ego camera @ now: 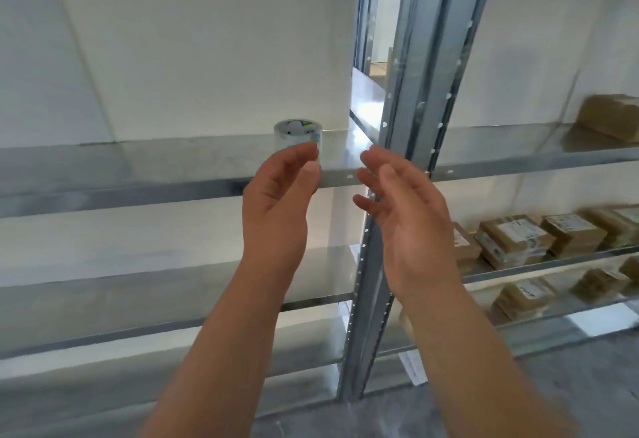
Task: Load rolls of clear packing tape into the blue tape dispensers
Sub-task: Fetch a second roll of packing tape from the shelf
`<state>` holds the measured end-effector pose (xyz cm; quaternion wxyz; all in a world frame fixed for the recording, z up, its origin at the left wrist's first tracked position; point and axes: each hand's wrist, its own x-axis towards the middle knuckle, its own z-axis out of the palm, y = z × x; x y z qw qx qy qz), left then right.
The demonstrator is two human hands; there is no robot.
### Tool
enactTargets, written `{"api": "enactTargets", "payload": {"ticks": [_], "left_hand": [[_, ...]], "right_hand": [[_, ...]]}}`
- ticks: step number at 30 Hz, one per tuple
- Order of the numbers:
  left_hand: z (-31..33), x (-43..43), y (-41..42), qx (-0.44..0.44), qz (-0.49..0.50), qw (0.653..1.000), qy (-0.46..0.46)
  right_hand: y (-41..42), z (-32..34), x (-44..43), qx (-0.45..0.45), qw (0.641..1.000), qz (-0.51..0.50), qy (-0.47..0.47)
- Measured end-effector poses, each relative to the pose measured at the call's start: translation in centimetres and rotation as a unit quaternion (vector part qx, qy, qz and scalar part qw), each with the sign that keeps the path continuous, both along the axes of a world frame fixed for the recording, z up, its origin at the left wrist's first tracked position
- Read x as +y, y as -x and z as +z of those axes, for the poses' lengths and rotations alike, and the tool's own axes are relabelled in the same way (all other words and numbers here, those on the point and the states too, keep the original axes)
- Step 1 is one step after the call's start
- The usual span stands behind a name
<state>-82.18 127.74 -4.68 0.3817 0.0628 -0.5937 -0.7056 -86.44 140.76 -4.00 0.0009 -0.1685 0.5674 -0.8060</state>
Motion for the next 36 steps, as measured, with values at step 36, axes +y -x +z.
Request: {"api": "enactTargets", "payload": {"ticks": [36], "left_hand": [[5.0,-7.5,18.2,-0.34,0.153,0.833,0.408]], "right_hand": [[11.8,0.9,-3.2,-0.102,0.985,0.121,0.072]]}}
